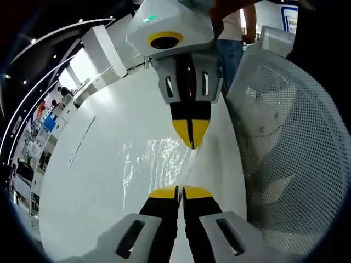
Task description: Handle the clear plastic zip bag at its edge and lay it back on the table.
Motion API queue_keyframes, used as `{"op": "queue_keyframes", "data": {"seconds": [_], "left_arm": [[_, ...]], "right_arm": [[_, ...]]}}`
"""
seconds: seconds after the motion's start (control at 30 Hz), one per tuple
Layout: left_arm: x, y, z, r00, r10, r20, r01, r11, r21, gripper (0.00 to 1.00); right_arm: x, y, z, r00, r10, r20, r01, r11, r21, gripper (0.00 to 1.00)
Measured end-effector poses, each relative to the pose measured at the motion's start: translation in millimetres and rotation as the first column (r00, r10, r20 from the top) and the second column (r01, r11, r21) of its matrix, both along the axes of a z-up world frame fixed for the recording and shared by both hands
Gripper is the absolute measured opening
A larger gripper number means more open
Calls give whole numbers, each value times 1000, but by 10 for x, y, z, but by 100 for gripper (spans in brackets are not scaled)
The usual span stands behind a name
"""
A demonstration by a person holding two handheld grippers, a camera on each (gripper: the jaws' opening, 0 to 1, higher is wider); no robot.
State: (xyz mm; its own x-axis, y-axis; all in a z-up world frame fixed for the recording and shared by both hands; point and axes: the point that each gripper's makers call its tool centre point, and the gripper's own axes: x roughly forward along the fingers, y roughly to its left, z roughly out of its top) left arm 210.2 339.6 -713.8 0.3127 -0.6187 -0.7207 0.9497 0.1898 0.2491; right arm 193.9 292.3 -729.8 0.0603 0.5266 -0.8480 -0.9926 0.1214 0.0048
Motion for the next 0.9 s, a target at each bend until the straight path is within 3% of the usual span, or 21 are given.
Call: {"op": "queue_keyframes", "data": {"seconds": [0.3, 0.47, 0.6, 0.9], "left_arm": [[39, -13, 73, 999, 10, 32, -10, 1000, 2, 15], [44, -33, 141, 999, -1, 49, 2, 1000, -10, 14], [0, -117, 207, 995, -53, 82, 56, 998, -27, 12], [-73, -212, 186, 993, -94, 74, 95, 995, -7, 9]], "right_arm": [[100, 33, 19, 999, -24, 26, 25, 1000, -17, 0], [140, 48, -2, 999, -35, 29, 36, 999, -30, 0], [168, 47, -6, 999, -44, 30, 45, 998, -36, 0], [220, 88, 57, 998, -29, 52, 30, 999, -21, 0]]}}
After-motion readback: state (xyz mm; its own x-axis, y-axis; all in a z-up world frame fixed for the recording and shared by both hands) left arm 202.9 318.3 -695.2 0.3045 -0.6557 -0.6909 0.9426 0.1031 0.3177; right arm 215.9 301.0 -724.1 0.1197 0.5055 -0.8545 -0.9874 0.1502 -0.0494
